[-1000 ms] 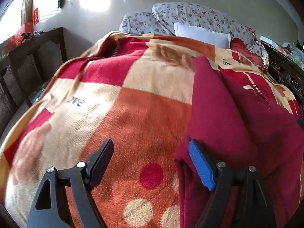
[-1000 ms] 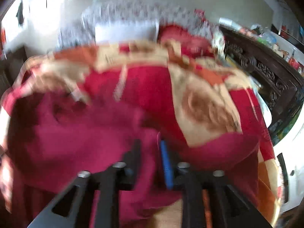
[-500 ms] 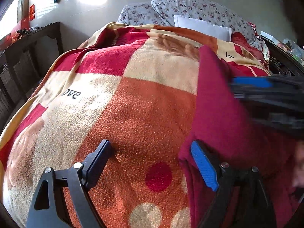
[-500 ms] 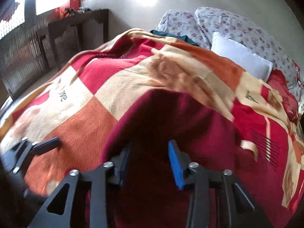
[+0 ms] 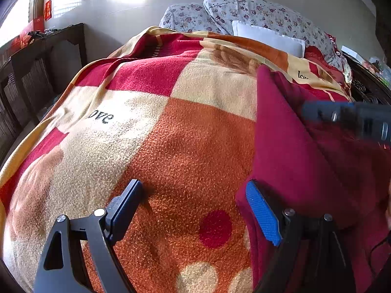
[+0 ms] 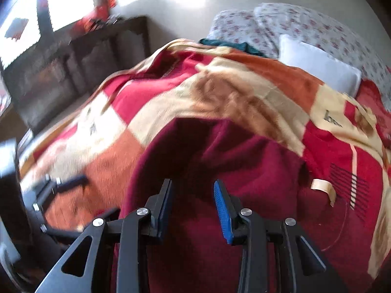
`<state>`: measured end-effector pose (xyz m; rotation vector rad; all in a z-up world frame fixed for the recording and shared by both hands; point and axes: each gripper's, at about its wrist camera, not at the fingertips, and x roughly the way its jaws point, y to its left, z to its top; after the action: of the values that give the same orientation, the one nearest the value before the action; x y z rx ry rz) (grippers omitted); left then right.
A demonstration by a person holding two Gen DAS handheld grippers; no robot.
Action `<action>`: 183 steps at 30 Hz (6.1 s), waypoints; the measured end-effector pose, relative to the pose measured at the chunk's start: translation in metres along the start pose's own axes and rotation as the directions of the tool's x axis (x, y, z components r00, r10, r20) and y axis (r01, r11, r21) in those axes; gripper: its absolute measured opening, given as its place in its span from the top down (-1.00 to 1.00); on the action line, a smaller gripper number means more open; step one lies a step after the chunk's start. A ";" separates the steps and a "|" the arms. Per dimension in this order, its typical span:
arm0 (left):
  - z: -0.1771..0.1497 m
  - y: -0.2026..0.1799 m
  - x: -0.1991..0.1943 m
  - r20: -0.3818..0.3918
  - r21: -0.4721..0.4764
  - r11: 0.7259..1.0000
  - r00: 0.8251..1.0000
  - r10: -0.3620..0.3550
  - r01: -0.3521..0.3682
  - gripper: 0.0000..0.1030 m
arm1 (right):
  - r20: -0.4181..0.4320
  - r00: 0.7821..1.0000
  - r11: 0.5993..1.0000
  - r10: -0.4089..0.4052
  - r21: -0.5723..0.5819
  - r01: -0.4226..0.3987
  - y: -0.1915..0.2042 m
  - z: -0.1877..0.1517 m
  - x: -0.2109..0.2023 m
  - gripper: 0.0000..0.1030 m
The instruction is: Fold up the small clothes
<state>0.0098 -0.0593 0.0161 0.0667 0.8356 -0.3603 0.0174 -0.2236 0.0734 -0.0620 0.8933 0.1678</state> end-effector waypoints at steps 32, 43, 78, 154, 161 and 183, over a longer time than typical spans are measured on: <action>-0.001 0.002 0.001 0.006 0.002 1.000 1.000 0.001 -0.001 -0.72 | 0.019 1.000 0.997 -0.013 0.077 0.011 -0.016 -0.014 0.001 -0.05; 0.000 0.000 -0.010 0.044 -0.018 0.999 0.998 -0.040 0.041 -0.72 | 0.058 0.992 0.993 -0.108 0.058 0.104 -0.020 -0.018 0.000 0.90; -0.011 -0.036 0.002 -0.017 0.103 0.989 0.995 -0.100 0.102 -0.79 | -0.045 0.905 0.783 -0.423 0.484 0.390 -0.154 -0.133 -0.129 0.39; -0.008 -0.032 -0.001 0.008 0.097 0.984 0.988 -0.151 0.150 -0.79 | 0.186 0.824 0.135 -0.535 0.982 -0.135 -0.300 -0.431 -0.289 0.56; -0.006 -0.031 -0.030 0.143 0.097 0.981 0.973 -0.182 0.169 -0.79 | 0.328 0.757 0.490 -0.566 0.872 -0.011 -0.243 -0.309 -0.326 0.61; 0.002 -0.026 -0.036 0.123 0.015 0.905 0.897 -0.424 0.426 -0.82 | 0.195 0.979 0.908 -0.058 0.417 -0.029 -0.071 -0.158 -0.138 -0.36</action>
<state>-0.0196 -0.0739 0.0465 -0.1531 0.7247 -0.7651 -0.1773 -0.3297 0.0806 0.3450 0.7070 -0.0355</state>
